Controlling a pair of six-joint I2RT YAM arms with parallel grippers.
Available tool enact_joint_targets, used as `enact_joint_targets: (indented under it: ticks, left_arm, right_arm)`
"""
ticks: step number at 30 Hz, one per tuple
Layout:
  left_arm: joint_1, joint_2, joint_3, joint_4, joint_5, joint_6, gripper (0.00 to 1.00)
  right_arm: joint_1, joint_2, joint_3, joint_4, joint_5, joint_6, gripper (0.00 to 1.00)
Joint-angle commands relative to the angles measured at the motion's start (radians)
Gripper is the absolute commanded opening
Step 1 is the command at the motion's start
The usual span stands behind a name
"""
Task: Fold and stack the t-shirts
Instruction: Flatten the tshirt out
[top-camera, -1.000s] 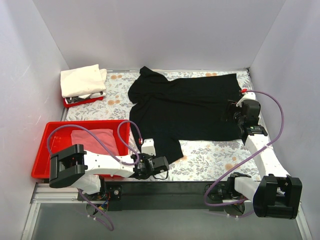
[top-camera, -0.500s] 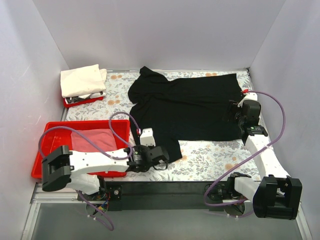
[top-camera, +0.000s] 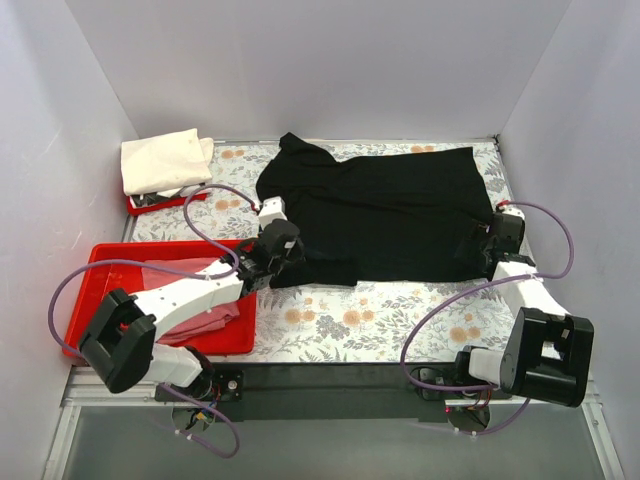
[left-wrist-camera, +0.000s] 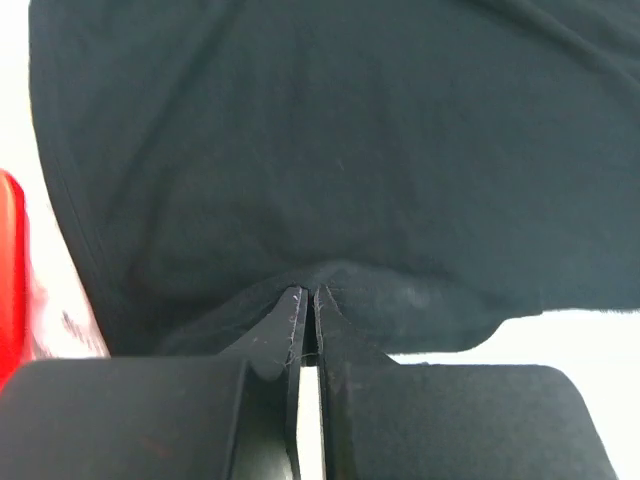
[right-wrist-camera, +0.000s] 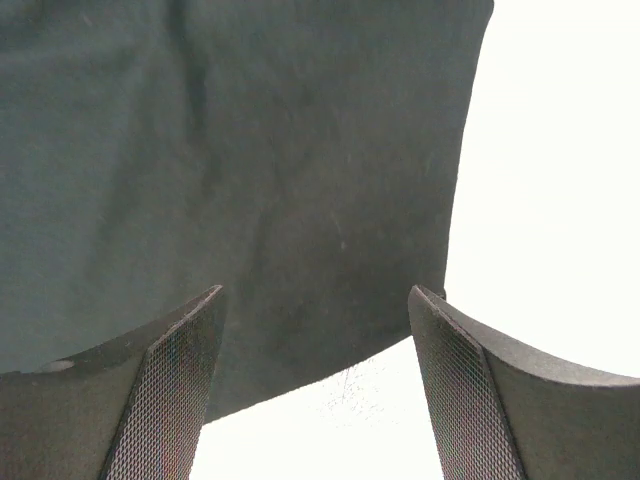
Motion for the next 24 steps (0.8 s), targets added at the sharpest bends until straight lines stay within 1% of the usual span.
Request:
enact_joint_targets:
  ticks: [1,2,6,8,9,12,13,15,18,21,24]
  left_arm:
    - [0.101,0.027,0.045,0.140,0.122,0.130,0.00]
    - [0.118,0.038,0.050,0.167,0.161,0.144,0.00]
    - [0.189,0.105,0.086,0.193,0.224,0.179,0.00]
    - [0.224,0.118,0.097,0.225,0.256,0.187,0.00]
    - [0.242,0.127,0.103,0.229,0.282,0.189,0.00]
    - [0.262,0.133,0.122,0.224,0.291,0.206,0.00]
    - [0.278,0.135,0.125,0.224,0.293,0.210,0.00]
    - [0.298,0.130,0.129,0.221,0.300,0.218,0.00]
    - [0.360,0.135,0.129,0.232,0.345,0.221,0.00]
    - [0.388,0.148,0.133,0.235,0.376,0.224,0.00]
    - [0.413,0.161,0.133,0.241,0.393,0.226,0.00]
  right_arm:
    - [-0.003,0.019,-0.027,0.044,-0.016,0.040,0.67]
    - [-0.003,0.027,-0.034,0.047,-0.012,0.041,0.67]
    - [-0.003,0.068,-0.060,0.061,0.020,0.052,0.66]
    - [-0.003,0.093,-0.062,0.072,0.021,0.060,0.61]
    - [-0.003,0.102,-0.053,0.078,0.024,0.060,0.51]
    - [-0.003,0.133,-0.033,0.075,0.016,0.052,0.27]
    - [-0.003,0.133,-0.025,0.073,0.013,0.050,0.14]
    - [-0.002,0.128,-0.018,0.072,0.007,0.043,0.02]
    - [0.004,0.124,0.024,0.073,-0.035,0.026,0.01]
    - [0.033,0.145,0.090,0.064,-0.048,0.014,0.01]
    - [0.101,0.208,0.195,0.035,-0.032,0.004,0.01]
